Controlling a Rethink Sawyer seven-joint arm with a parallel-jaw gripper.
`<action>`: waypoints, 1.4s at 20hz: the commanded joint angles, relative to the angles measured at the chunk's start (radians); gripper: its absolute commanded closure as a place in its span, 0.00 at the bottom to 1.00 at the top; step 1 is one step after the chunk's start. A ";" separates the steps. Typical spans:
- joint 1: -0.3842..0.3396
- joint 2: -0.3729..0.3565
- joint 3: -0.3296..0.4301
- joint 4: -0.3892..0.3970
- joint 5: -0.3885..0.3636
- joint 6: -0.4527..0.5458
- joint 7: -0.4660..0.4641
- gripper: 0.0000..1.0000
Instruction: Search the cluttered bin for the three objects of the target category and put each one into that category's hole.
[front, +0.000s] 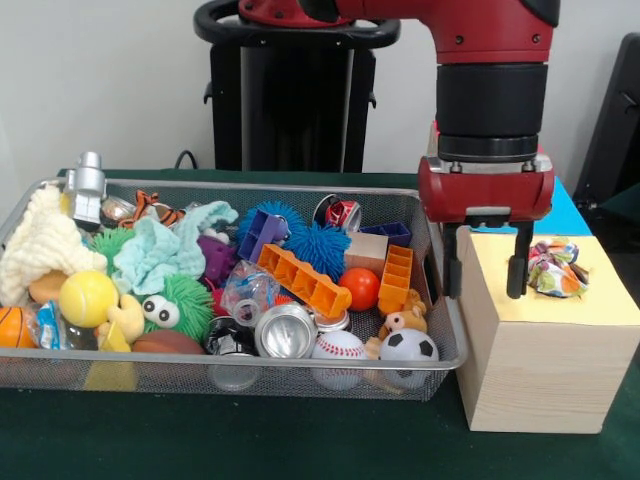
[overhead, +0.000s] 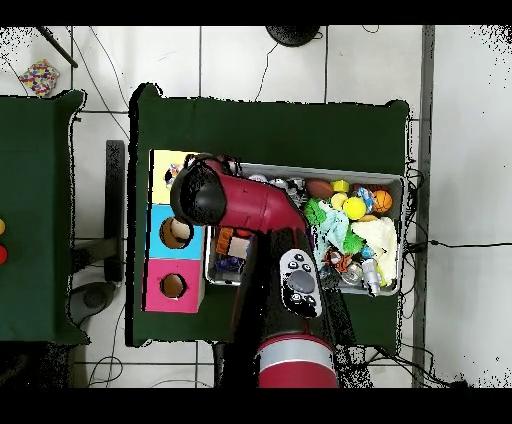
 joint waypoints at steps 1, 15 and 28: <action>-0.028 0.047 0.009 -0.012 0.061 0.018 0.241 0.00; -0.096 -0.011 0.141 0.046 0.052 0.093 0.126 0.00; -0.108 -0.054 0.164 0.023 -0.001 0.260 0.043 0.00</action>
